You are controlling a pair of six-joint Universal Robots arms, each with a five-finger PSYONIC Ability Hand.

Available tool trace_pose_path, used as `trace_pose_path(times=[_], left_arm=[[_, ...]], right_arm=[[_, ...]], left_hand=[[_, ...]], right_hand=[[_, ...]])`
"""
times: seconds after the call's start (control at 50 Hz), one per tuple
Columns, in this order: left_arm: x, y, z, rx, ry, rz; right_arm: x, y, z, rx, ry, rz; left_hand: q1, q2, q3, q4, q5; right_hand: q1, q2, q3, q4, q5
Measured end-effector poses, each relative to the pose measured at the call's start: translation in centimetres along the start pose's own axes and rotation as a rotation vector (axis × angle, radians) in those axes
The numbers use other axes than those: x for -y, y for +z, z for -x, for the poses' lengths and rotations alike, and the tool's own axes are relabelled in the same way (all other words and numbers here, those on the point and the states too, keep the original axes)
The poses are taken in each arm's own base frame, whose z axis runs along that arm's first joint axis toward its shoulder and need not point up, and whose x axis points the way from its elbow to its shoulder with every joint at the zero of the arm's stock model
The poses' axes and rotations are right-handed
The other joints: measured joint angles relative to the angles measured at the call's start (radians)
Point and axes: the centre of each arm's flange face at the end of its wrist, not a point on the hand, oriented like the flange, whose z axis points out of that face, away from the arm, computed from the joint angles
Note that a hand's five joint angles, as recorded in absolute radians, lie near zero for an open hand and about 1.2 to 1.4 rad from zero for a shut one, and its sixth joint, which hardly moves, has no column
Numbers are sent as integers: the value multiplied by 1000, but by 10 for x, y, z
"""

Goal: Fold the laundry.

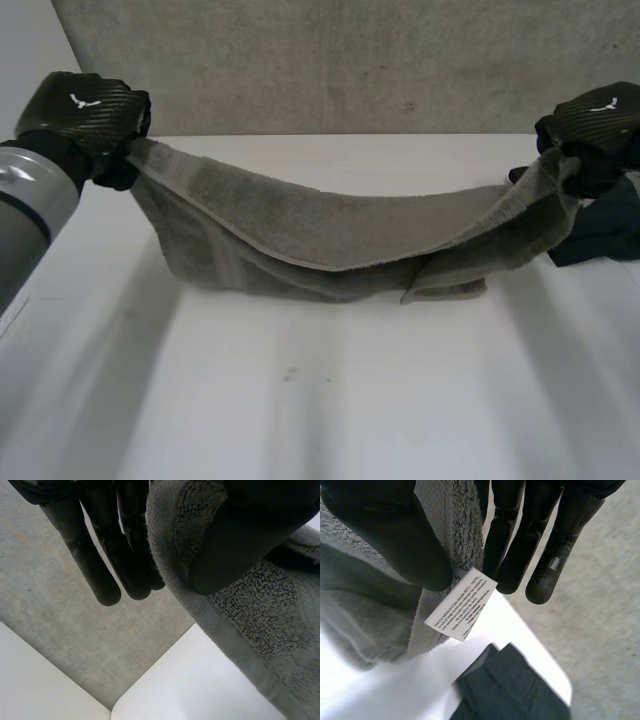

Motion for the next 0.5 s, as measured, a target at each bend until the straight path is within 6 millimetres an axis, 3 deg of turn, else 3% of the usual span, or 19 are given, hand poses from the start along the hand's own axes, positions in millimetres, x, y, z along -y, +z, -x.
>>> trace_pose_path(times=[0.08,0.18,0.24,0.28,0.32,0.34,0.36,0.38,0.4,0.5], left_arm=[[-2,-6,-1,-15,0,36],[-26,8,-10,-44,5,128],[-46,37,-15,-37,10,174],[-48,42,-15,-34,11,176],[-55,76,-15,3,29,156],[-55,76,-15,3,29,156],[-53,90,-12,28,43,125],[-44,109,-6,73,65,63],[-34,120,0,109,79,9],[35,150,31,320,96,-313]], right_arm=[[-1,-4,-4,42,-9,41],[-15,15,-5,73,-35,77],[-27,43,-7,46,-48,58],[-28,47,-8,38,-49,51],[-28,74,-11,-27,-64,-18],[-28,74,-11,-27,-64,-18],[-26,80,-12,-44,-68,-39],[-11,99,-16,-131,-88,-152],[-2,105,-19,-173,-96,-208],[59,117,-43,-409,-110,-561]], left_hand=[[0,0,0,0,0],[0,0,0,0,0],[0,0,0,0,0],[0,0,0,0,0],[0,0,0,0,0],[0,0,0,0,0],[0,1,1,0,0],[0,1,1,0,0],[0,1,1,0,0],[0,1,1,0,0]], right_hand=[[0,0,0,0,0],[0,0,0,0,0],[0,0,0,0,0],[0,0,0,0,0],[0,0,0,0,0],[0,0,0,0,0],[0,0,0,0,0],[0,0,0,0,0],[0,0,0,0,0],[0,0,0,0,0]])
